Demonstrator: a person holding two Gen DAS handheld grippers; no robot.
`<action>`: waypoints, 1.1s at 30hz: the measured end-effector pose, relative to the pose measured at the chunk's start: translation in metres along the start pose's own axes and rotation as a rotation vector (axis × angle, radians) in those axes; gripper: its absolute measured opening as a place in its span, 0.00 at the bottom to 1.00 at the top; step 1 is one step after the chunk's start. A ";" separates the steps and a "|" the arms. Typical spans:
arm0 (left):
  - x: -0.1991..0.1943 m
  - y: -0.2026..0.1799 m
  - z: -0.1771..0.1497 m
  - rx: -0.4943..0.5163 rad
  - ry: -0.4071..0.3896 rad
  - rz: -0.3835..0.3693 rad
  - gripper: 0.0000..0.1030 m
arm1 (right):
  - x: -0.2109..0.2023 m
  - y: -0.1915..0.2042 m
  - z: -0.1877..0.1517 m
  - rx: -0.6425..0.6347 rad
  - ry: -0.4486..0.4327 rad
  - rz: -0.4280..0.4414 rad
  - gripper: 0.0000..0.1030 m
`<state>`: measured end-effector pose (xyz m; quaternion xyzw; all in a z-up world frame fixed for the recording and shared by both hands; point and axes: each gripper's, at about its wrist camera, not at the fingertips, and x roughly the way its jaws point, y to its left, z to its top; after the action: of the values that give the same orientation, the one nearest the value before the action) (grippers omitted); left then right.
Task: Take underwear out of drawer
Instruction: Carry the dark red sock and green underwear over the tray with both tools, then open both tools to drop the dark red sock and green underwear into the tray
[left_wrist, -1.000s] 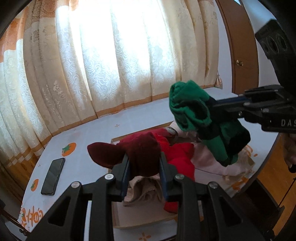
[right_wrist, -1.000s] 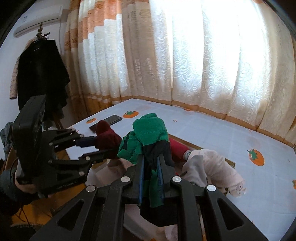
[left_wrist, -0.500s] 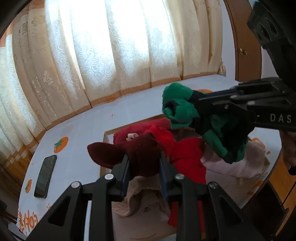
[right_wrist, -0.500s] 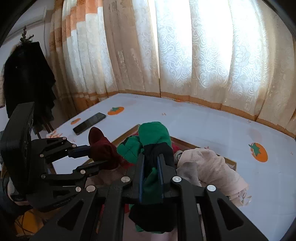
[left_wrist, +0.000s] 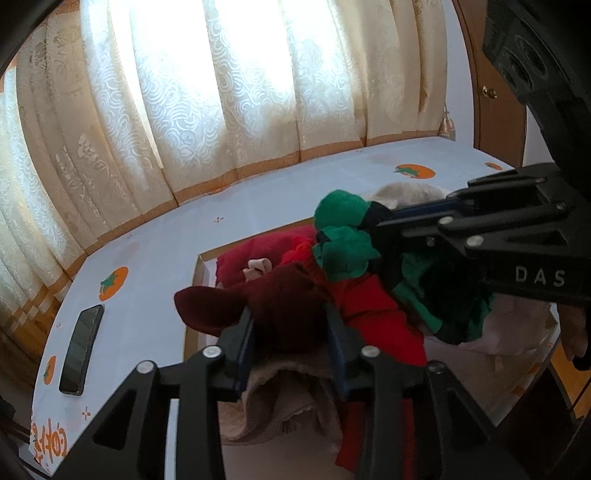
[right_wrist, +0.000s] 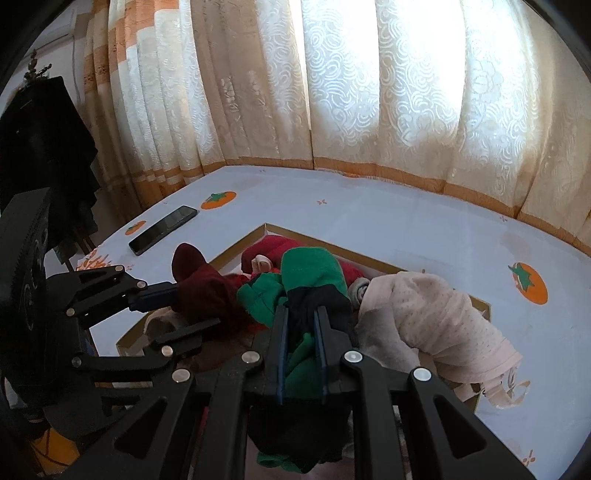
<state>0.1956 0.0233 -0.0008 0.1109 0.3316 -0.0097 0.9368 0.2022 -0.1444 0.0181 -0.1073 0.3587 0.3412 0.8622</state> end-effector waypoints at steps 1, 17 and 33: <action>0.001 -0.001 -0.001 0.000 0.002 0.003 0.42 | 0.001 -0.001 0.000 0.005 0.001 -0.002 0.14; -0.043 -0.007 -0.007 -0.014 -0.074 0.009 0.90 | -0.050 -0.004 -0.011 0.050 -0.143 -0.050 0.65; -0.132 -0.005 -0.047 -0.135 -0.230 0.002 1.00 | -0.137 0.041 -0.078 0.003 -0.258 -0.116 0.77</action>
<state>0.0625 0.0212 0.0450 0.0460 0.2218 0.0009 0.9740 0.0624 -0.2172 0.0589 -0.0821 0.2387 0.3013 0.9195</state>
